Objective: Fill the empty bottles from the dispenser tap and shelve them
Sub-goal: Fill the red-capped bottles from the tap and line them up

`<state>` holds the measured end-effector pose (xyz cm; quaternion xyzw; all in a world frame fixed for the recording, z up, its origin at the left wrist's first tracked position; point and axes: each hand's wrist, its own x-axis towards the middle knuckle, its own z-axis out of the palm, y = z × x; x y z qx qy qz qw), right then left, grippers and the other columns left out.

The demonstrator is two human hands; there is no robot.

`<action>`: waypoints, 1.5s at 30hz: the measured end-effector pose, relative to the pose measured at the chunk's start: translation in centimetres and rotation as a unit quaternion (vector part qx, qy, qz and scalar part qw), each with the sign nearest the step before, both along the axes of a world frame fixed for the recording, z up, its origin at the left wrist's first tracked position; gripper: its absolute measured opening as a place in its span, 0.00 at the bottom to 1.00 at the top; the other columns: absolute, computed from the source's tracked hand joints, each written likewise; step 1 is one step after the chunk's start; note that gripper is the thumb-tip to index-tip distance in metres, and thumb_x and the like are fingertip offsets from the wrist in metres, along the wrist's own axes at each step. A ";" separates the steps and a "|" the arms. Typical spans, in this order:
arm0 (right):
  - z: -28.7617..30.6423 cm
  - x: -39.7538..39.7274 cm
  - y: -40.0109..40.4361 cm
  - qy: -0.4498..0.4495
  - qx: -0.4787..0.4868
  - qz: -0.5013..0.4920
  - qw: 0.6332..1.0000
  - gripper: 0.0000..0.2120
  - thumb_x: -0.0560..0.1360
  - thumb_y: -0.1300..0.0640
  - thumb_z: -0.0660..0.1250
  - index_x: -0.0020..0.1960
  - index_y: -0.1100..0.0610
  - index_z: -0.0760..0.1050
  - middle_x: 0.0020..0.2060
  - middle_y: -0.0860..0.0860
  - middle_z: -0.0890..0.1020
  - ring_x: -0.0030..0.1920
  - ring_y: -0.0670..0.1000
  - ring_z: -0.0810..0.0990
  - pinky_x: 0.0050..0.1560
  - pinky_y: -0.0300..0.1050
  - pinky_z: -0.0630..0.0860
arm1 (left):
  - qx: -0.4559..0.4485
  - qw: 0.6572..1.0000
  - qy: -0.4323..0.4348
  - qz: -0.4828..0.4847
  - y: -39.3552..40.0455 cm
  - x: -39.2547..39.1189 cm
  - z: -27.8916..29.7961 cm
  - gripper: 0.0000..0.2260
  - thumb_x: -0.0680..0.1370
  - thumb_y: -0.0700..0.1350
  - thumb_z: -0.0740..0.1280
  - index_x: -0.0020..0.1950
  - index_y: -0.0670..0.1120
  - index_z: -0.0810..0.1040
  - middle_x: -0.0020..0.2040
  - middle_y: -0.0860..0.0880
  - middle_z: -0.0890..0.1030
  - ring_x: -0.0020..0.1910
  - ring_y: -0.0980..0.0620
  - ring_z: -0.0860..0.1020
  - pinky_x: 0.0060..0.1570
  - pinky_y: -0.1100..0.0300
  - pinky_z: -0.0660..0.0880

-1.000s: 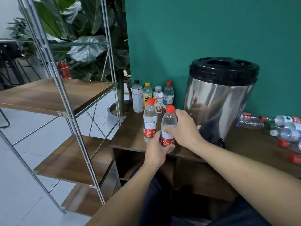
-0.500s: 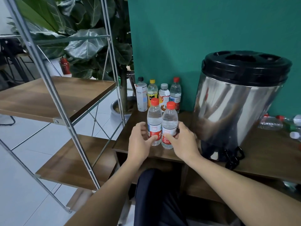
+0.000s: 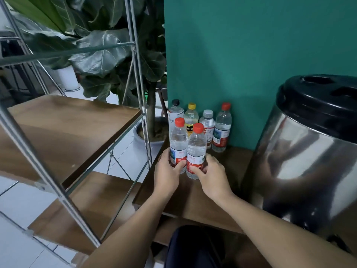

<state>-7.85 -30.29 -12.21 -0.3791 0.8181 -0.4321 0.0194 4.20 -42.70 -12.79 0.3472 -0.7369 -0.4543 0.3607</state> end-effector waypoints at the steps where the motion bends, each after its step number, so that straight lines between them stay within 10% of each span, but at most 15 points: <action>1: 0.1 -0.4 -0.9 0.000 0.001 0.002 1.000 0.27 0.78 0.46 0.80 0.73 0.51 0.77 0.60 0.48 0.83 0.53 0.50 0.85 0.58 0.54 0.85 | 0.002 1.000 0.006 0.012 -0.6 -0.5 -0.1 0.26 0.82 0.48 0.78 0.79 0.55 0.76 0.69 0.59 0.84 0.66 0.61 0.82 0.66 0.59 0.80; 24: 1.4 -4.9 -10.8 0.004 0.070 -0.043 0.997 0.22 0.78 0.43 0.79 0.63 0.55 0.80 0.59 0.52 0.85 0.60 0.56 0.84 0.61 0.53 0.82 | -0.007 0.998 -0.027 0.053 -8.0 -6.0 0.4 0.22 0.84 0.49 0.75 0.78 0.53 0.76 0.68 0.54 0.86 0.65 0.52 0.84 0.62 0.58 0.76; 34: 4.1 -0.1 -2.2 -0.047 0.027 -0.018 0.998 0.04 0.82 0.50 0.75 0.51 0.50 0.83 0.46 0.42 0.86 0.49 0.44 0.84 0.57 0.48 0.83 | -0.017 0.998 -0.035 0.045 -1.3 -1.5 3.2 0.18 0.84 0.47 0.76 0.73 0.51 0.77 0.63 0.57 0.84 0.63 0.56 0.81 0.64 0.55 0.76; 37: 6.0 1.4 1.8 -0.034 0.009 0.002 0.999 0.10 0.84 0.58 0.70 0.44 0.50 0.83 0.40 0.43 0.86 0.43 0.44 0.84 0.49 0.45 0.81 | -0.034 0.999 -0.027 0.019 2.4 0.3 5.5 0.02 0.85 0.47 0.74 0.57 0.50 0.85 0.50 0.56 0.87 0.53 0.53 0.85 0.55 0.54 0.80; 39: 8.0 2.7 5.1 -0.035 -0.010 0.023 0.999 0.12 0.84 0.62 0.66 0.45 0.51 0.84 0.36 0.45 0.85 0.40 0.44 0.83 0.43 0.39 0.77 | -0.051 0.998 -0.001 -0.027 5.8 1.5 7.3 0.08 0.86 0.45 0.72 0.47 0.51 0.85 0.42 0.54 0.86 0.46 0.51 0.84 0.49 0.50 0.80; 45: 14.1 6.0 17.2 0.006 -0.071 0.040 0.997 0.15 0.87 0.61 0.62 0.50 0.47 0.84 0.40 0.43 0.85 0.44 0.41 0.82 0.44 0.34 0.73 | -0.042 0.981 0.110 -0.156 16.7 3.5 12.9 0.07 0.87 0.43 0.72 0.52 0.50 0.89 0.46 0.50 0.88 0.45 0.50 0.84 0.46 0.58 0.81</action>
